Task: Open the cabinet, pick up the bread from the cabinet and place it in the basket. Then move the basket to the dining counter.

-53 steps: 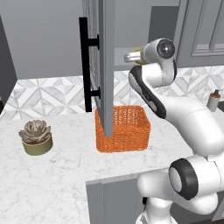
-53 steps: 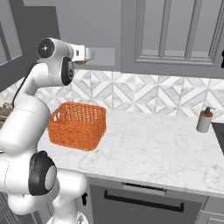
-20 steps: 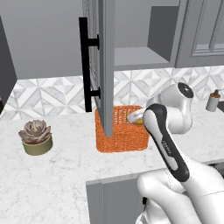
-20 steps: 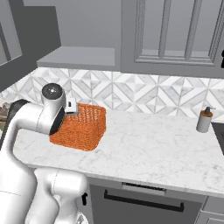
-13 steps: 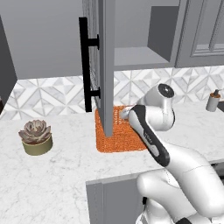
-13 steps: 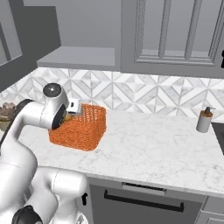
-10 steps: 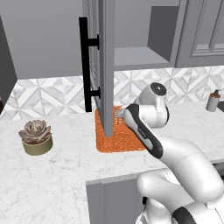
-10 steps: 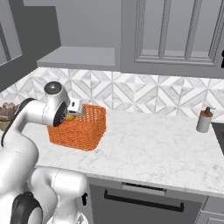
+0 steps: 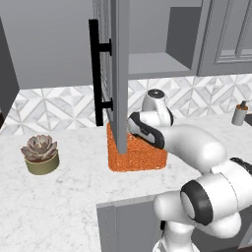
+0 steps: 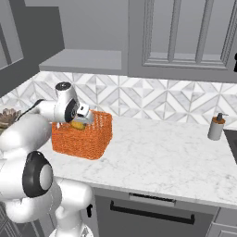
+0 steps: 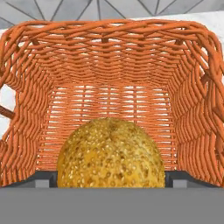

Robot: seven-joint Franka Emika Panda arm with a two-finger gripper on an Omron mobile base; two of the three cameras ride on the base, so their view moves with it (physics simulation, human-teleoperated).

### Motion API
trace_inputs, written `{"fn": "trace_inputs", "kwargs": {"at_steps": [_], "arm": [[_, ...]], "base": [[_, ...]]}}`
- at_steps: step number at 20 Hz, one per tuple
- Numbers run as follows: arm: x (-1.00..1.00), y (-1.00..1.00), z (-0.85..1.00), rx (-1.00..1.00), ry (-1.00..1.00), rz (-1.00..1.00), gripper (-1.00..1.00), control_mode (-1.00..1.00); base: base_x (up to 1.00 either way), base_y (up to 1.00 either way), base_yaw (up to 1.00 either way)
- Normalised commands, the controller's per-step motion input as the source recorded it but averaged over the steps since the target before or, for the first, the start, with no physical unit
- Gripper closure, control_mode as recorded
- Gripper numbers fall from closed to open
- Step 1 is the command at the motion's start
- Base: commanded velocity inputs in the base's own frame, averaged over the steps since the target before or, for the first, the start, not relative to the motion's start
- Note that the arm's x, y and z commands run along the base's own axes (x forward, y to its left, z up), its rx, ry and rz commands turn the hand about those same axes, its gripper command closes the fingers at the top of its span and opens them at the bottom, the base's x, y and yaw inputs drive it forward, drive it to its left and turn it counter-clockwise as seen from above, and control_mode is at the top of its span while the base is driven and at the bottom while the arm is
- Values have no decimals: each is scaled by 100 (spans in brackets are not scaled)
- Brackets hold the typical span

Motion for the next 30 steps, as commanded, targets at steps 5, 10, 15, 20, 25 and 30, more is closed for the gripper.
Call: {"fn": "trace_inputs", "kwargs": {"at_steps": [5, 10, 15, 20, 25, 30], "arm": [[58, 0, -46, -5, 18, -7, 100, -100], [40, 0, -61, -2, 3, -1, 100, -100], [29, 0, -39, 0, 0, 0, 100, -100], [5, 0, -19, 0, 2, 0, -100, -100], [0, 0, -2, 0, 1, 0, -100, -100], [1, 0, 0, 0, 0, 0, -100, -100]], "base": [[0, 0, 0], [0, 0, 0], [0, 0, 0], [0, 0, 0], [0, 0, 0], [0, 0, 0]]}}
